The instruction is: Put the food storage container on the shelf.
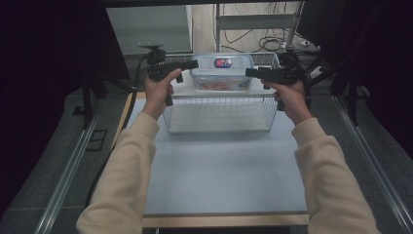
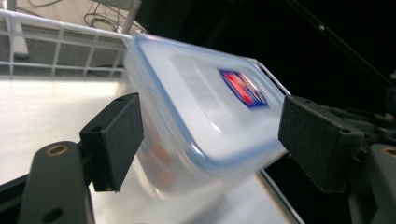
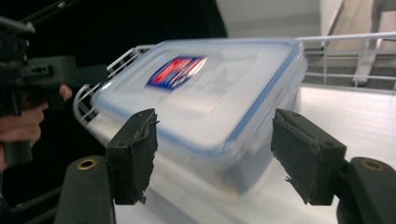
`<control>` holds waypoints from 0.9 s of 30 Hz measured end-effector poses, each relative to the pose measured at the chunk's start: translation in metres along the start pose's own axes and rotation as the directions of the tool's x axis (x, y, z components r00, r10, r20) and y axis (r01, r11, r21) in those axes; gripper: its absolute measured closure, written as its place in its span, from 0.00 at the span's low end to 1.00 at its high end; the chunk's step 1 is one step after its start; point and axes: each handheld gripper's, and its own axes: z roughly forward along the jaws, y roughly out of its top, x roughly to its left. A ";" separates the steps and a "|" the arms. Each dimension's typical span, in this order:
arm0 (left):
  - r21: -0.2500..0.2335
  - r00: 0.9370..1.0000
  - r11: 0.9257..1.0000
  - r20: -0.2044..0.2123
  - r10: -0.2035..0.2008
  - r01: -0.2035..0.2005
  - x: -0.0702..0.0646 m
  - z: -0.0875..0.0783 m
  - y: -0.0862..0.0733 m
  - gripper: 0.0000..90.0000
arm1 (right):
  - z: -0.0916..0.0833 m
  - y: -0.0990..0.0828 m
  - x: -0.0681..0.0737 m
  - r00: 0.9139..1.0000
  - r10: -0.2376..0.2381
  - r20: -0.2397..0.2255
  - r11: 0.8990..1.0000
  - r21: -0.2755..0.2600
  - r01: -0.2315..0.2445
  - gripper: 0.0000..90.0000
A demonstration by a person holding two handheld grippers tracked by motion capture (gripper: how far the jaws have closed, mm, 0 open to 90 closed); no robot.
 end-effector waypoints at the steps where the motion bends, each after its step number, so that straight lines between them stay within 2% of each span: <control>1: 0.001 1.000 1.000 0.003 0.018 -0.018 -0.004 -0.005 -0.004 0.25 | -0.004 -0.003 0.001 1.000 -0.015 -0.005 1.000 0.001 0.015 0.35; 2: 0.001 1.000 1.000 0.003 0.018 -0.018 -0.004 -0.005 -0.004 0.25 | -0.008 -0.007 0.002 1.000 -0.026 -0.012 1.000 -0.001 0.026 0.35; 4: -0.008 0.998 0.998 0.023 0.060 -0.060 -0.014 -0.024 -0.018 0.25 | -0.017 -0.016 0.005 0.998 -0.047 -0.029 0.999 0.003 0.047 0.34; 6: -0.014 0.998 0.998 0.027 0.059 -0.058 -0.018 -0.030 -0.024 0.24 | -0.021 -0.021 0.007 0.998 -0.059 -0.035 0.998 0.000 0.059 0.34; 7: -0.012 0.996 0.997 0.046 0.078 -0.077 -0.026 -0.043 -0.036 0.24 | -0.029 -0.032 0.011 0.995 -0.085 -0.051 0.996 0.001 0.085 0.34; 8: -0.012 0.996 0.997 0.046 0.078 -0.077 -0.026 -0.043 -0.036 0.24 | -0.029 -0.032 0.011 0.995 -0.085 -0.051 0.996 0.001 0.085 0.34; 9: -0.011 0.995 0.995 0.040 0.096 -0.096 -0.029 -0.049 -0.042 0.24 | -0.037 -0.045 0.015 0.992 -0.112 -0.065 0.994 0.004 0.113 0.33; 10: -0.010 0.993 0.994 0.037 0.111 -0.111 -0.032 -0.055 -0.050 0.24 | -0.037 -0.045 0.015 0.992 -0.112 -0.065 0.994 0.004 0.113 0.33; 11: -0.017 0.990 0.991 0.049 0.135 -0.135 -0.037 -0.064 -0.065 0.24 | -0.045 -0.059 0.020 0.988 -0.139 -0.072 0.990 0.012 0.140 0.32; 12: -0.017 0.990 0.991 0.049 0.135 -0.135 -0.037 -0.064 -0.065 0.24 | -0.045 -0.059 0.020 0.988 -0.139 -0.072 0.990 0.012 0.140 0.32; 13: -0.014 0.986 0.988 0.050 0.156 -0.156 -0.039 -0.072 -0.083 0.25 | -0.052 -0.074 0.025 0.982 -0.170 -0.082 0.985 0.014 0.172 0.31; 14: -0.014 0.986 0.988 0.050 0.156 -0.156 -0.039 -0.072 -0.083 0.25 | -0.052 -0.074 0.025 0.982 -0.170 -0.082 0.985 0.014 0.172 0.31; 15: 0.004 0.985 0.986 0.058 0.164 -0.165 -0.038 -0.078 -0.101 0.25 | -0.059 -0.089 0.029 0.978 -0.185 -0.099 0.982 0.008 0.186 0.31; 16: 0.004 0.985 0.986 0.058 0.164 -0.165 -0.038 -0.078 -0.101 0.25 | -0.059 -0.089 0.029 0.978 -0.185 -0.099 0.982 0.008 0.186 0.31; 17: 0.015 0.984 0.985 0.059 0.170 -0.172 -0.036 -0.082 -0.119 0.25 | -0.065 -0.106 0.032 0.973 -0.199 -0.120 0.980 0.005 0.201 0.30; 18: 0.015 0.984 0.985 0.059 0.170 -0.172 -0.036 -0.082 -0.119 0.25 | -0.065 -0.106 0.032 0.973 -0.199 -0.120 0.980 0.005 0.201 0.30; 19: 0.025 0.984 0.985 0.056 0.172 -0.173 -0.033 -0.086 -0.135 0.25 | -0.068 -0.123 0.034 0.970 -0.203 -0.134 0.979 0.007 0.206 0.30; 20: 0.025 0.984 0.985 0.056 0.172 -0.173 -0.033 -0.086 -0.135 0.25 | -0.068 -0.123 0.034 0.970 -0.203 -0.134 0.979 0.007 0.206 0.30; 21: 0.033 0.985 0.986 0.062 0.160 -0.162 -0.028 -0.089 -0.150 0.26 | -0.069 -0.139 0.034 0.968 -0.200 -0.151 0.979 0.017 0.205 0.30; 22: 0.033 0.985 0.986 0.062 0.160 -0.162 -0.028 -0.089 -0.150 0.26 | -0.069 -0.139 0.034 0.968 -0.200 -0.151 0.979 0.017 0.205 0.30; 24: 0.058 0.988 0.988 0.068 0.139 -0.143 -0.020 -0.090 -0.169 0.26 | -0.067 -0.160 0.033 0.967 -0.189 -0.168 0.979 0.040 0.199 0.30; 26: 0.068 0.989 0.989 0.068 0.130 -0.134 -0.018 -0.090 -0.175 0.26 | -0.066 -0.165 0.033 0.967 -0.186 -0.172 0.979 0.048 0.197 0.29; 27: 0.077 0.990 0.988 0.065 0.129 -0.134 -0.016 -0.090 -0.180 0.26 | -0.064 -0.176 0.032 0.967 -0.181 -0.177 0.979 0.060 0.194 0.29</control>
